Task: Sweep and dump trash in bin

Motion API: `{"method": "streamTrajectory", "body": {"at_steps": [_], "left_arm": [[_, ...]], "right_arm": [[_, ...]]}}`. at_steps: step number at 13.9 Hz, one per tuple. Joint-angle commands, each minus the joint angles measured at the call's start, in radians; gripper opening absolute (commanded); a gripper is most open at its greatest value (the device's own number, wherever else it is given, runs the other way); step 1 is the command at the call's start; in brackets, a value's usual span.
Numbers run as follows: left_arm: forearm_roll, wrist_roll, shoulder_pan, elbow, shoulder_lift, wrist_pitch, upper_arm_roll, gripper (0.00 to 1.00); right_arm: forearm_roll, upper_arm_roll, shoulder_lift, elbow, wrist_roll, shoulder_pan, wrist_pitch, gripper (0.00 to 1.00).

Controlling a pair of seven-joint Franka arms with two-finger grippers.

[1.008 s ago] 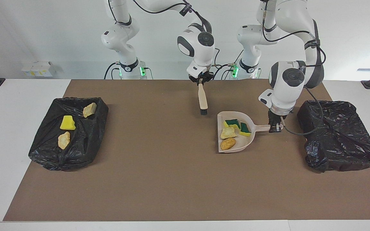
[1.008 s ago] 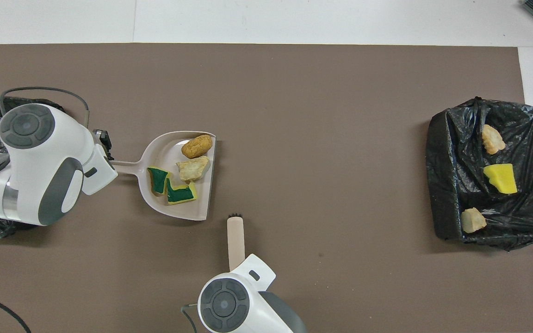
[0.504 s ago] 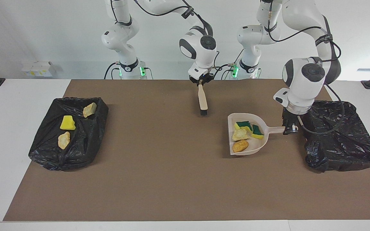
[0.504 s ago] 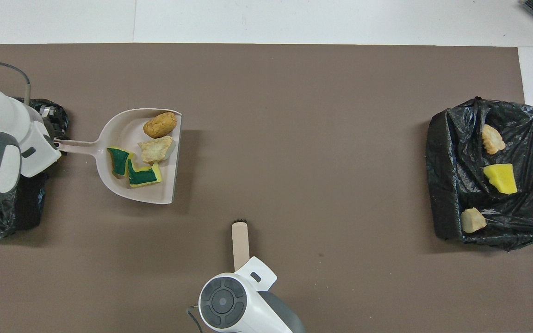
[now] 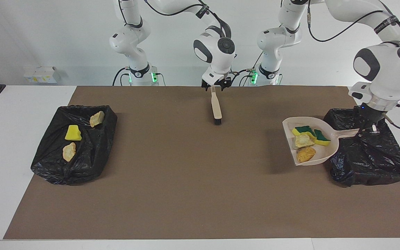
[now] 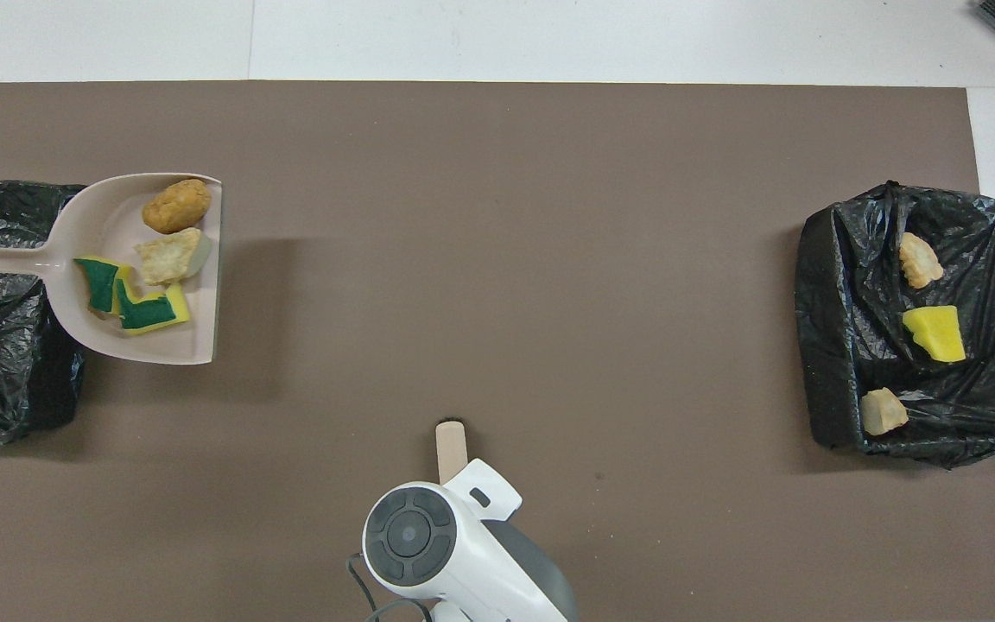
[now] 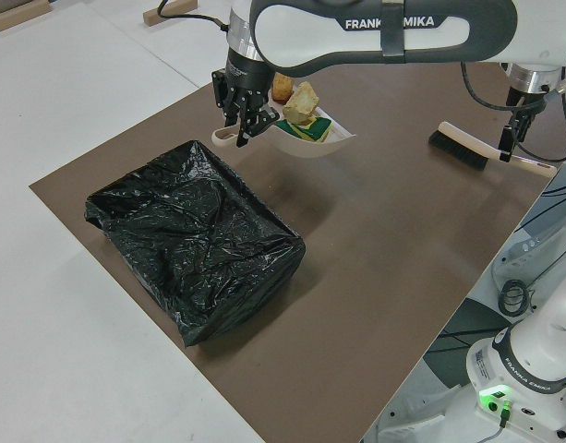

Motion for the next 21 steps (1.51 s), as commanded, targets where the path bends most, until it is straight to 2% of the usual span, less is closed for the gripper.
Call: {"method": "streamTrajectory", "body": {"at_steps": [1, 4, 7, 11, 14, 18, 21], "left_arm": [[-0.045, 0.069, 0.094, 0.137, 0.064, -0.106, -0.011, 0.00], [-0.045, 0.141, 0.160, 0.239, 0.115, -0.144, -0.011, 0.00], [-0.040, 0.200, 0.226, 0.277, 0.127, -0.144, -0.003, 0.00], [-0.016, 0.310, 0.277, 0.375, 0.187, -0.120, -0.003, 0.00], [0.016, 0.369, 0.308, 0.400, 0.202, -0.031, -0.003, 0.00], [0.208, 0.396, 0.297, 0.403, 0.208, 0.095, -0.002, 0.00], [0.278, 0.332, 0.299, 0.395, 0.207, 0.119, 0.006, 0.00]], "right_arm": [[-0.029, 0.002, -0.024, 0.072, -0.043, -0.071, -0.100, 1.00], [-0.055, 0.001, -0.042, 0.177, -0.137, -0.166, -0.250, 1.00], [-0.093, -0.001, -0.044, 0.277, -0.248, -0.250, -0.348, 1.00], [-0.135, -0.005, -0.045, 0.343, -0.379, -0.342, -0.372, 1.00], [-0.135, -0.002, -0.051, 0.391, -0.526, -0.437, -0.384, 1.00], [-0.136, -0.004, -0.054, 0.423, -0.730, -0.564, -0.416, 1.00], [-0.137, -0.005, -0.059, 0.434, -0.885, -0.653, -0.416, 1.00]]}}
